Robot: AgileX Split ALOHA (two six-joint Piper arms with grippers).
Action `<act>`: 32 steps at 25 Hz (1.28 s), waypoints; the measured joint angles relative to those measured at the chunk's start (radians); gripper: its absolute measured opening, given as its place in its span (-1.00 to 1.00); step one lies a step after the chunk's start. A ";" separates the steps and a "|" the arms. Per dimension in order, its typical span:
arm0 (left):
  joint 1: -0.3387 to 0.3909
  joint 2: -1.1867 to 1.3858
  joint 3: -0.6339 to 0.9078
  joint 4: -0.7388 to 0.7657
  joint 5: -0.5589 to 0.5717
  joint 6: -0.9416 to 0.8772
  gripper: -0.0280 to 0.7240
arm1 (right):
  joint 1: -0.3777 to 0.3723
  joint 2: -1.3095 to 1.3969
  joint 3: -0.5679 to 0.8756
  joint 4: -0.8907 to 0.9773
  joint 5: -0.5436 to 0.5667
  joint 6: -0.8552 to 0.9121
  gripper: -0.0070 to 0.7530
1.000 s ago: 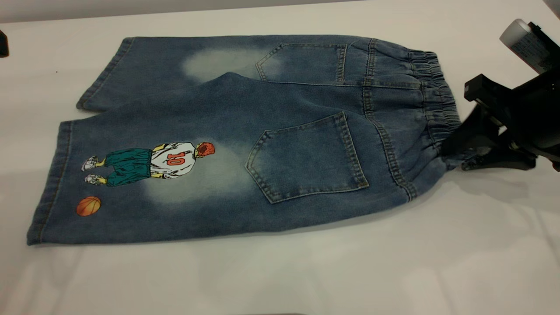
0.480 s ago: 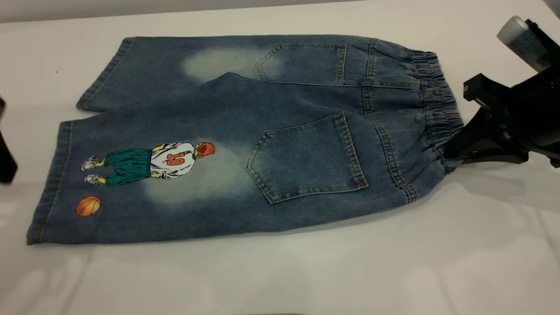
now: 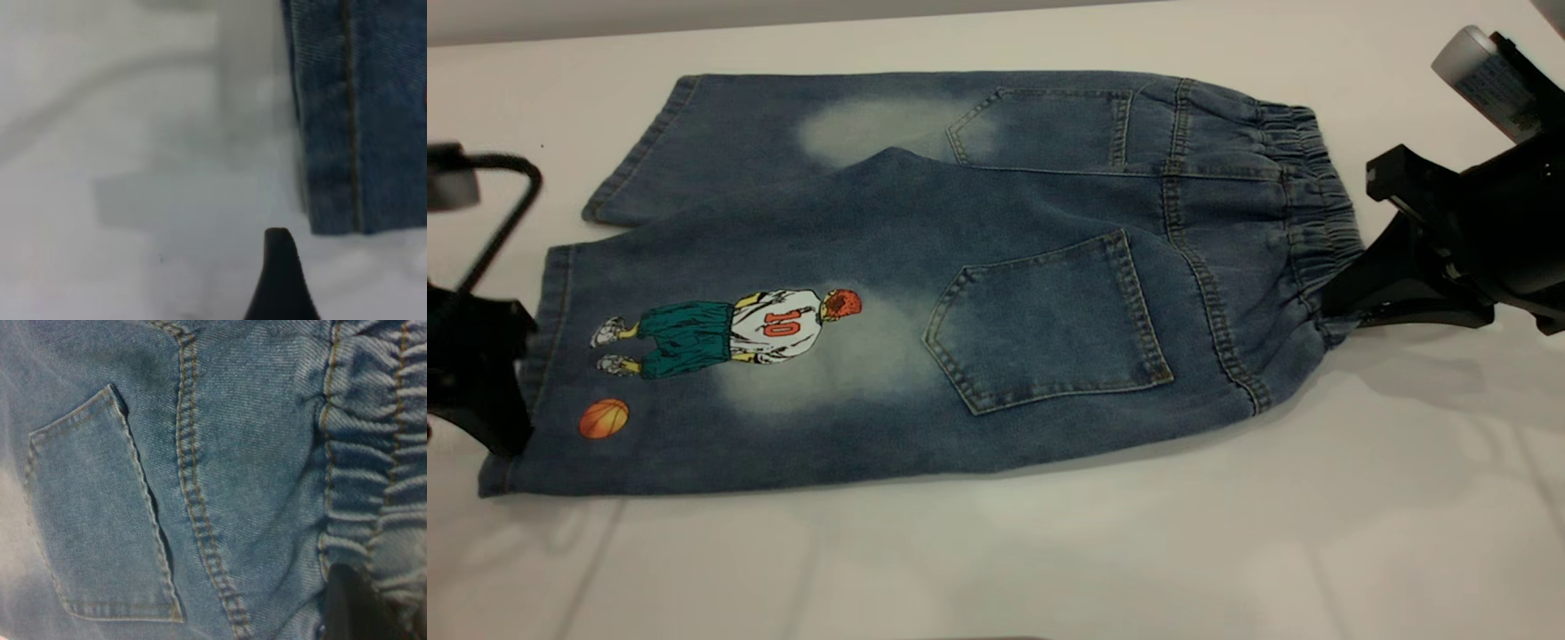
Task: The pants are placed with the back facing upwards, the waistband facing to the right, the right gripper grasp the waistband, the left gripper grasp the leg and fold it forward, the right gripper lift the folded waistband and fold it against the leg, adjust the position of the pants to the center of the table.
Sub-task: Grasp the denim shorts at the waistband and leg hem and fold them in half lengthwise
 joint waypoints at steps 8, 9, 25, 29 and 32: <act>0.000 0.112 -0.004 -0.013 -0.075 0.000 0.33 | 0.000 0.000 0.000 -0.001 0.000 -0.001 -0.89; 0.000 0.124 -0.007 -0.023 -0.079 0.000 0.33 | 0.000 0.000 0.000 -0.001 0.000 -0.002 -0.89; -0.009 0.119 -0.013 -0.057 -0.052 0.004 -0.81 | 0.000 0.000 0.000 -0.066 0.069 0.017 -0.89; -0.042 -0.010 -0.013 -0.053 0.020 0.004 -0.82 | 0.000 -0.019 0.000 -0.150 0.093 0.078 -0.89; -0.061 -0.141 -0.013 -0.053 0.068 0.004 -0.82 | 0.000 -0.081 0.000 -0.192 0.101 0.114 -0.89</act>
